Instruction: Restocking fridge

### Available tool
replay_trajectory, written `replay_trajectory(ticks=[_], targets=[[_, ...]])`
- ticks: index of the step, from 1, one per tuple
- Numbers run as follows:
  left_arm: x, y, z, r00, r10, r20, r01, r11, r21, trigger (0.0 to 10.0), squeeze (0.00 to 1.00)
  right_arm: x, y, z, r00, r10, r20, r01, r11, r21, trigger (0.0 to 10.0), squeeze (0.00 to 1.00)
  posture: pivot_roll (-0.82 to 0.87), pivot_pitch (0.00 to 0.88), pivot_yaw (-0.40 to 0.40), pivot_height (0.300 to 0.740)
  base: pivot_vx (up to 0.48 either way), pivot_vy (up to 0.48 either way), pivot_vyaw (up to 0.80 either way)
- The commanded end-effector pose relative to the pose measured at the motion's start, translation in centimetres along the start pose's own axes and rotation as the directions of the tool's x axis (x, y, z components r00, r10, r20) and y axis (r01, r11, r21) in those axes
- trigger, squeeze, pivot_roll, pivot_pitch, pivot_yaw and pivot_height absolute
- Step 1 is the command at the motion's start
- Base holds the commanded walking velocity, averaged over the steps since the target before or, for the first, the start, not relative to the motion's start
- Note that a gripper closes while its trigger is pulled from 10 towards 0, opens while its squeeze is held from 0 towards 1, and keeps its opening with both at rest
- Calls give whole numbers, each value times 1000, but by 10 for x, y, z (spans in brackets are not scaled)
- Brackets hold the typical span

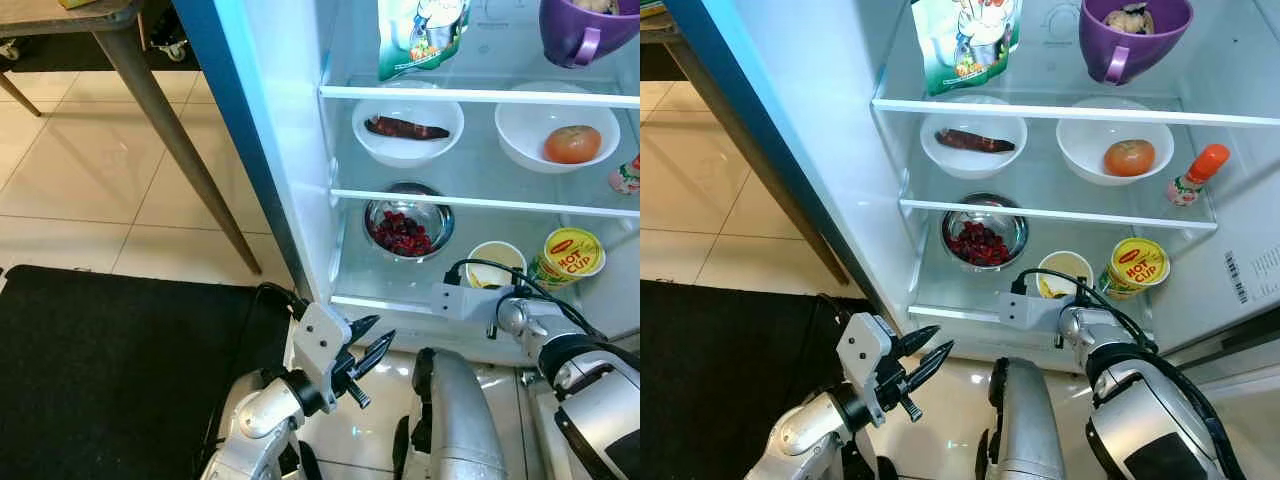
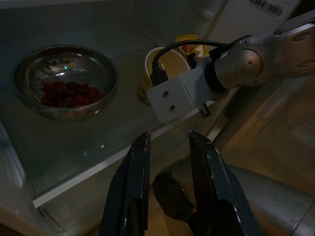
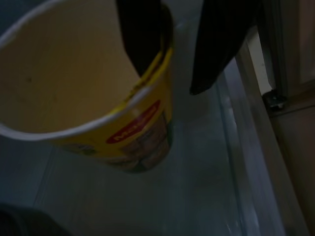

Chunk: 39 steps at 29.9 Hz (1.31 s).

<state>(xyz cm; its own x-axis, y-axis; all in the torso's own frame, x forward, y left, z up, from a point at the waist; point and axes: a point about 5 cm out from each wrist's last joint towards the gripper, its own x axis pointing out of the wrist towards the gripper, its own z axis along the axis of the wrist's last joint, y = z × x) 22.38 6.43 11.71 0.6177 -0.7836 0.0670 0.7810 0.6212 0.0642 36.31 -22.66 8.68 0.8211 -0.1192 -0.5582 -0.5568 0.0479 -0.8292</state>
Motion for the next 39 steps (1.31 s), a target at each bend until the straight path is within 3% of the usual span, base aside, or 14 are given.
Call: replay_trajectory(ticks=[1, 2, 3, 4, 5, 6, 11, 18, 31, 36, 39], targets=[[-7, -2, -7, 999, -6, -53, 6, 1000, -2, 10000, 0, 0, 6, -4, 1000, 7, -16, -7, 1000, 12, 10000, 1000, 83, 418, 65, 460, 0, 0, 0], [-7, -2, -7, 999, -6, -53, 6, 1000, -2, 10000, 0, 0, 6, -4, 1000, 7, -16, -7, 1000, 12, 10000, 1000, 83, 418, 65, 460, 0, 0, 0], [-7, -3, -7, 999, -7, -54, 7, 1000, -4, 10000, 0, 0, 2, -4, 1000, -10, -16, 10, 1000, 21, 10000, 929, 80, 413, 63, 460, 0, 0, 0], [-6, -3, -8, 998, -8, -56, 8, 1000, -4, 10000, 0, 0, -2, -4, 1000, -25, -12, 25, 999, 27, 10000, 239, 74, 406, 58, 460, 0, 0, 0], [-5, -3, -8, 998, -10, -59, 10, 1000, -4, 10000, 0, -1, -5, -3, 999, -33, -10, 33, 999, 30, 10000, 239, 74, 406, 58, 460, 0, 0, 0], [-4, -2, -8, 998, -11, -60, 11, 1000, -3, 10000, 0, -1, -9, -2, 999, -42, -4, 42, 999, 27, 10000, 0, 69, 396, 52, 460, 0, 0, 0], [2, 1, -7, 999, -7, -48, 8, 1000, 6, 10000, 0, -2, -25, 1, 995, -96, 13, 96, 995, 14, 10000, 0, 56, 369, 40, 460, 0, 0, 0], [8, 4, -8, 999, -6, -39, 7, 1000, 18, 10000, 0, -6, -50, 11, 984, -163, 68, 150, 976, 160, 10000, 0, 45, 323, 19, 460, 0, 0, 0], [7, 14, -17, 998, -14, -61, 16, 999, 43, 10000, 0, -7, -52, 13, 984, -103, 147, 52, 947, 318, 10000, 0, 17, 242, 1, 460, 0, 0, 0], [8, 14, -24, 998, -5, -69, 8, 999, 42, 10000, 0, -11, -61, 12, 969, -124, 211, 18, 895, 446, 10000, 0, 12, 214, -5, 460, 0, 0, 0], [9, 15, -26, 997, -2, -74, 5, 999, 41, 10000, 0, -11, -62, 12, 965, -126, 228, 6, 886, 464, 10000, 0, 13, 205, -10, 460, 0, 0, 0]])
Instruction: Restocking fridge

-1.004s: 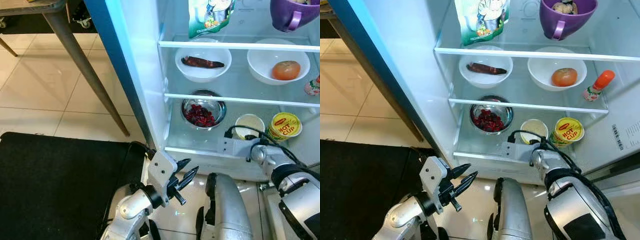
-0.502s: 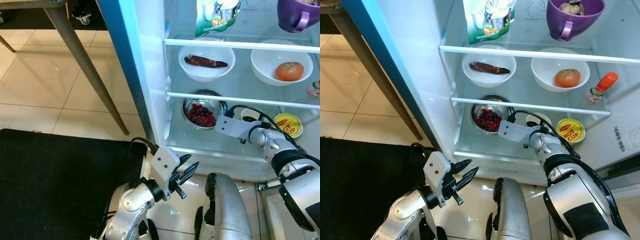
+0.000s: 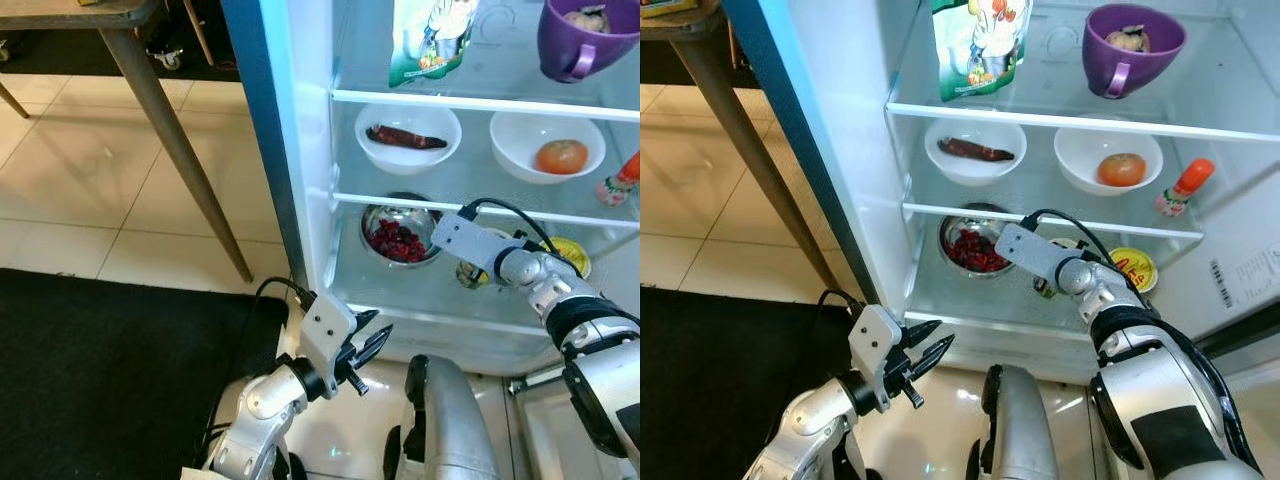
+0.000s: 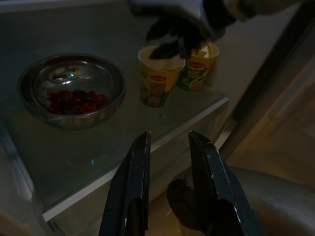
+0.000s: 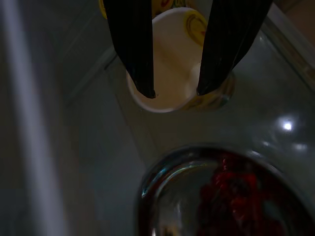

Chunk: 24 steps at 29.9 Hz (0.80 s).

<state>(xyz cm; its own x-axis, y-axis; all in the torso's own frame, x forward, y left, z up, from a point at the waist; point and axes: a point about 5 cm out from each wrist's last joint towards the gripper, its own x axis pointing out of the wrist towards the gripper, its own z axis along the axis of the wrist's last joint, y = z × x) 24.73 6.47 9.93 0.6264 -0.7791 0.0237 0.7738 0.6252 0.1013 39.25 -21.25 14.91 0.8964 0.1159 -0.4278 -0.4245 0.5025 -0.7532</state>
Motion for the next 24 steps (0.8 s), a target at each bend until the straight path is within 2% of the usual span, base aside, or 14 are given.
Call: replay_trajectory(ticks=[1, 2, 3, 5, 8, 9, 10, 12, 14, 15, 18, 19, 23, 24], targets=[[-4, -3, -9, 999, -3, -36, 3, 1000, 1, 10000, 0, -1, 3, -5, 1000, 23, 12, -24, 999, 37, 10000, 0, 10, 195, -12, 460, 0, 0, 0], [-4, -3, -9, 999, -3, -36, 3, 1000, 1, 10000, 0, -1, 3, -5, 1000, 23, 12, -24, 999, 37, 10000, 0, 10, 195, -12, 460, 0, 0, 0], [-4, -1, -16, 999, 16, -51, -16, 1000, -6, 10000, 0, -3, 5, -6, 995, 72, 73, -81, 989, 126, 10000, 0, 1, 174, -19, 460, 0, 0, 0], [-4, -1, -16, 999, 16, -51, -16, 1000, -6, 10000, 0, -3, 5, -6, 995, 72, 73, -81, 989, 126, 10000, 0, 1, 174, -19, 460, 0, 0, 0], [-5, 1, -21, 998, 33, -62, -33, 999, -10, 10000, 0, -6, 8, -9, 986, 109, 124, -132, 971, 200, 10000, 0, -5, 166, -21, 460, 0, 0, 0], [-6, 3, -25, 997, 43, -72, -44, 999, -13, 10000, 0, -8, 8, -13, 983, 108, 149, -145, 954, 261, 10000, 0, -12, 156, -22, 460, 0, 0, 0], [-9, 6, -34, 994, 64, -92, -66, 998, -20, 10000, 0, -11, 8, -21, 975, 87, 204, -164, 903, 397, 10000, 0, -23, 149, -25, 460, 0, 0, 0], [-9, 6, -34, 994, 64, -92, -66, 998, -20, 10000, 0, -11, 8, -21, 975, 87, 204, -164, 903, 397, 10000, 0, -23, 149, -25, 460, 0, 0, 0], [-14, 8, -43, 989, 84, -122, -88, 996, -27, 10000, 0, -14, 15, -25, 958, 80, 274, -214, 839, 501, 10000, 0, -27, 141, -23, 460, 0, 0, 0], [-14, 8, -43, 989, 84, -122, -88, 996, -27, 10000, 0, -14, 15, -25, 958, 80, 274, -214, 839, 501, 10000, 0, -27, 141, -23, 460, 0, 0, 0], [-23, 10, -60, 978, 121, -172, -132, 990, -53, 10000, 0, -18, 38, -35, 924, 49, 380, -300, 708, 639, 10000, 0, -29, 133, -20, 460, 0, 0, 0], [-23, 10, -60, 978, 121, -172, -132, 990, -53, 10000, 0, -18, 38, -35, 924, 49, 380, -300, 708, 639, 10000, 0, -29, 133, -20, 460, 0, 0, 0], [-31, 10, -74, 967, 138, -214, -155, 986, -62, 10000, 0, -18, 72, -45, 924, 48, 380, -339, 564, 753, 10000, 0, -34, 112, -17, 460, 0, 0, 0], [-32, 11, -77, 964, 145, -223, -162, 985, -63, 10000, 0, -19, 87, -44, 906, 73, 417, -390, 526, 756, 10000, 0, -37, 105, -16, 460, 0, 0, 0]])
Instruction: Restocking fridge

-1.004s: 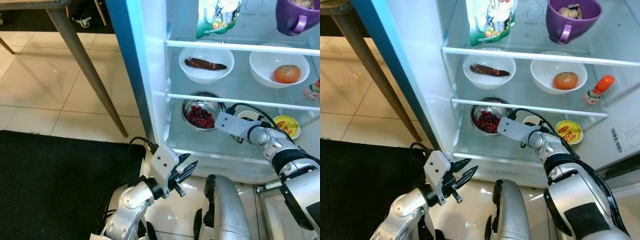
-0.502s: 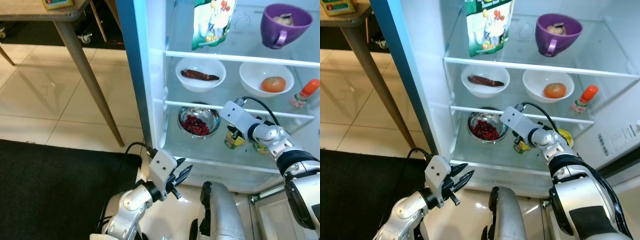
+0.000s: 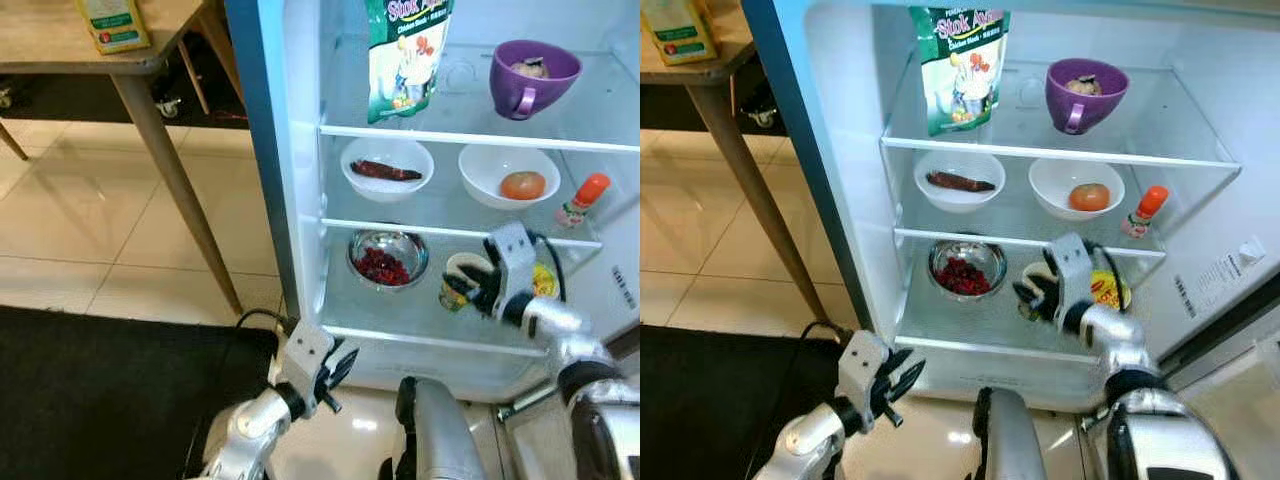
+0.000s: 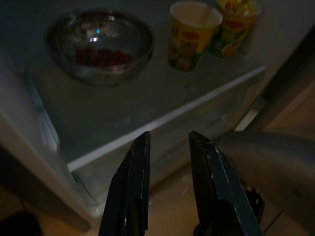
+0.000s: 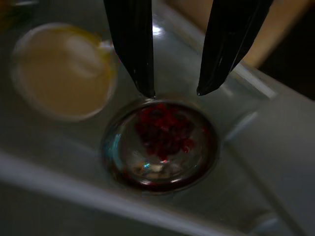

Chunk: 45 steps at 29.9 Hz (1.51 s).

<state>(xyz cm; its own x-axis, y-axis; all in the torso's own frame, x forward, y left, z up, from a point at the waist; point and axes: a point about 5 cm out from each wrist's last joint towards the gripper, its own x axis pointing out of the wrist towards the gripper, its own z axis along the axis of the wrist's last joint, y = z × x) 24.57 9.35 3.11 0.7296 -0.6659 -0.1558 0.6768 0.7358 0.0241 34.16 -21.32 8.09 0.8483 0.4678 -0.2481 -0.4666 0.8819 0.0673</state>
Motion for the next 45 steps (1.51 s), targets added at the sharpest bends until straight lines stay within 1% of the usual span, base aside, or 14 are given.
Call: replay_trajectory(ticks=[1, 2, 3, 4, 5, 7, 11, 12, 14, 18, 25, 36, 37, 45], targets=[[-5, 3, -9, 999, 16, -30, -15, 1000, 7, 10000, 0, -2, 7, -12, 999, 35, 12, -36, 997, 75, 10000, 0, -37, 105, -16, 460, 0, 0, 0], [-5, 3, -9, 999, 16, -30, -15, 1000, 7, 10000, 0, -2, 7, -12, 999, 35, 12, -36, 997, 75, 10000, 0, -37, 105, -16, 460, 0, 0, 0], [-5, 4, -11, 999, 21, -35, -21, 1000, 6, 10000, 0, -2, 14, -20, 997, 69, 18, -71, 992, 103, 10000, 0, -38, 96, -16, 460, 0, 0, 0], [-5, 6, -15, 998, 29, -49, -29, 1000, 6, 10000, 0, -3, 29, -37, 992, 126, 1, -125, 981, 149, 10000, 0, -38, 85, -19, 470, 0, 0, 0], [-5, 6, -16, 998, 31, -53, -31, 1000, 6, 10000, 0, -3, 33, -43, 990, 140, -7, -137, 977, 165, 10000, 0, -39, 80, -19, 474, 0, 0, 0], [-5, 6, -17, 998, 32, -55, -32, 999, 6, 10000, 0, -3, 36, -46, 989, 148, -11, -144, 974, 174, 10000, 0, -39, 80, -19, 479, 0, 0, 0], [-5, 4, -25, 996, 30, -82, -30, 1000, 2, 10000, 0, -1, 56, -61, 975, 221, -31, -209, 954, 215, 10000, 0, -40, 56, -16, 498, 0, 0, 0], [-5, 4, -25, 996, 30, -82, -30, 1000, 2, 10000, 0, -1, 56, -61, 975, 221, -31, -209, 954, 215, 10000, 0, -40, 56, -16, 498, 0, 0, 0], [-4, 1, -30, 995, 17, -99, -17, 1000, 1, 10000, 0, 1, 65, -65, 969, 245, -26, -232, 942, 242, 10000, 0, -40, 43, -12, 513, 0, 0, 0], [-4, -1, -33, 995, 12, -104, -12, 1000, 1, 10000, 0, 1, 66, -65, 967, 254, -21, -241, 938, 248, 10000, 0, -40, 42, -11, 518, 0, 0, 0], [-10, -6, -49, 985, 0, -173, -2, 1000, -8, 10000, 0, 2, 74, -67, 958, 287, -10, -274, 924, 267, 10000, 0, -45, 29, -4, 551, 0, 0, 0], [-23, -6, -70, 963, 14, -267, -20, 1000, -20, 10000, 0, 0, 81, -78, 950, 307, -53, -280, 916, 286, 10000, 0, -48, 6, 1, 585, 0, 0, 0], [-27, -6, -75, 954, 23, -298, -31, 999, -22, 10000, 0, -1, 84, -82, 948, 313, -67, -281, 914, 292, 10000, 0, -48, 2, -1, 595, 0, 0, 0], [-32, -5, -83, 938, 40, -344, -55, 998, -34, 10000, 0, -2, 87, -86, 946, 315, -74, -279, 911, 303, 10000, 0, -50, 0, 1, 624, 0, 0, 0]])
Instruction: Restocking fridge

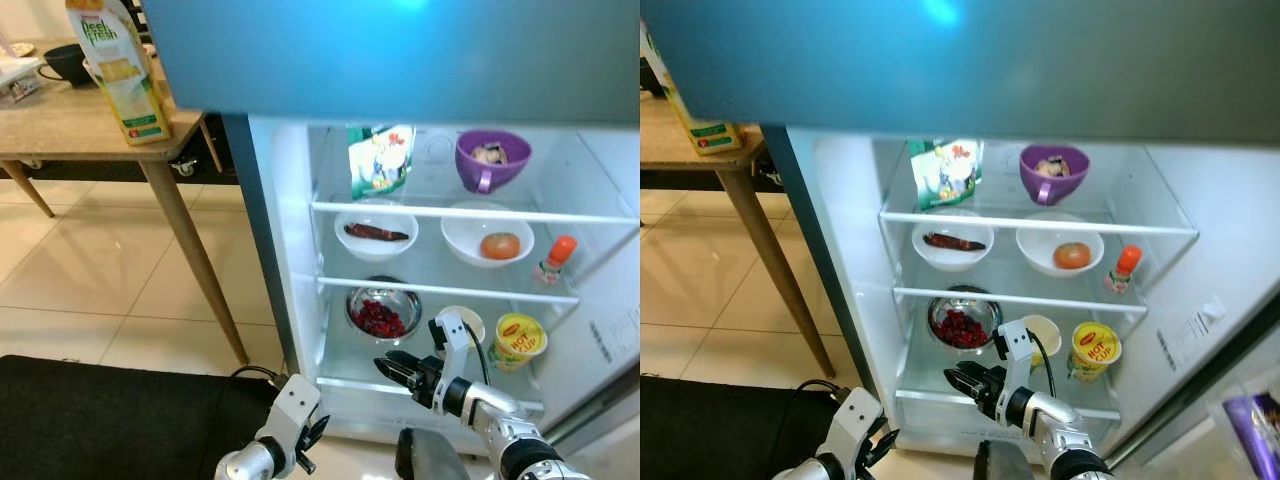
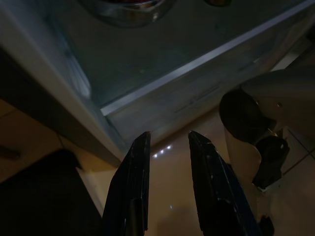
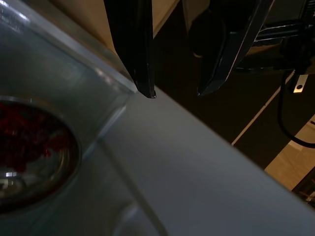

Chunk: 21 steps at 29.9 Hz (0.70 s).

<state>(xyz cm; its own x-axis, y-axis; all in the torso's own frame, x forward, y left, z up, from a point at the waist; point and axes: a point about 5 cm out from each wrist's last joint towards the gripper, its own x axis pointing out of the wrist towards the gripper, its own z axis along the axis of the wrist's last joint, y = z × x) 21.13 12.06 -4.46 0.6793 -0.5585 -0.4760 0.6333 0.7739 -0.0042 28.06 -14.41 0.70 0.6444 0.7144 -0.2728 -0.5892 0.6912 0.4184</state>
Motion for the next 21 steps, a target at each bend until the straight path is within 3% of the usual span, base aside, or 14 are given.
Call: replay_trajectory(ticks=[1, 4, 13, 21], targets=[[-2, 1, -6, 999, 9, -35, -9, 1000, -7, 10000, 0, -1, -1, -6, 999, -32, -37, 32, 999, -2, 10000, 0, -50, 0, 1, 633, 0, 0, 0], [-4, 0, -10, 999, 12, -53, -13, 1000, -19, 10000, 0, -3, -4, -9, 994, -93, -64, 91, 995, -34, 10000, 0, -50, 0, 1, 633, 0, 0, 0], [-6, -3, -18, 996, 9, -88, -12, 999, -32, 10000, 0, -9, -7, -13, 994, -94, -61, 94, 996, 3, 10000, 0, -54, 0, 0, 633, 0, 0, 0], [-1, -6, -13, 997, -32, -72, 30, 999, -32, 10000, 0, -15, -13, -17, 984, -160, -73, 162, 987, 22, 10000, 0, -51, 0, -2, 667, 0, 0, 0]])
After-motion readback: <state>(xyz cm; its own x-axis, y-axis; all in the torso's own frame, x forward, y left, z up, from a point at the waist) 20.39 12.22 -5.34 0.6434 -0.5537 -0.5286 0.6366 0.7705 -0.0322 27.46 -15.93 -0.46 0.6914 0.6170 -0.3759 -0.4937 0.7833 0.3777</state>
